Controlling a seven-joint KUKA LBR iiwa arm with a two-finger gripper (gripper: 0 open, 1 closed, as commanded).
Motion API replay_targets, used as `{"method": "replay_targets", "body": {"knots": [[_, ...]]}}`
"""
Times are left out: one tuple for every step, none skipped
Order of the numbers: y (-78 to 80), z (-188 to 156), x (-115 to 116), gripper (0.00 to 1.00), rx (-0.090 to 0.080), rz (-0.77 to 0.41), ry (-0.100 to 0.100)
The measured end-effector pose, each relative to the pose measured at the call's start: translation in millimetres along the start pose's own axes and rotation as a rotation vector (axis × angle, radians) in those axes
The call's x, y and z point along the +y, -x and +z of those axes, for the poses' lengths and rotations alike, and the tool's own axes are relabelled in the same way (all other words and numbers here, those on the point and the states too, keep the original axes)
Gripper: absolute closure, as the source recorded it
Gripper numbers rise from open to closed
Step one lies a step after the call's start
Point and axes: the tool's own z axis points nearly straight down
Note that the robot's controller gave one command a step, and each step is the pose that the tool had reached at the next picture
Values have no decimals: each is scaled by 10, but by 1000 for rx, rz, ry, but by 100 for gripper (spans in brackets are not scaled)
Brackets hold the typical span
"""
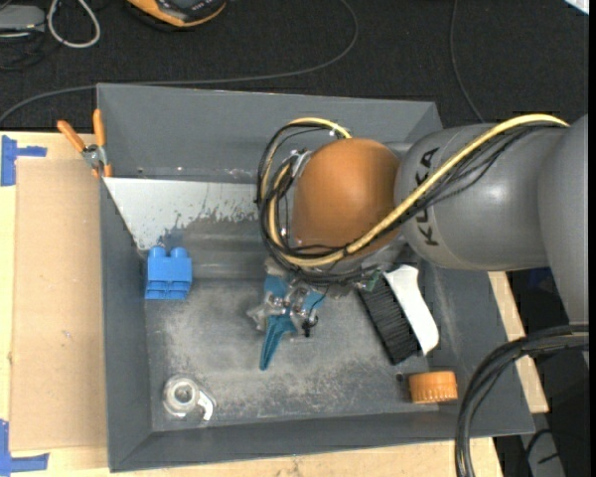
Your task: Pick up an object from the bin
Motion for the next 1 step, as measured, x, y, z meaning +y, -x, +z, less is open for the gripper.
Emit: {"method": "replay_targets", "body": {"knots": [[17, -335, -19, 100, -6, 1, -10]]}}
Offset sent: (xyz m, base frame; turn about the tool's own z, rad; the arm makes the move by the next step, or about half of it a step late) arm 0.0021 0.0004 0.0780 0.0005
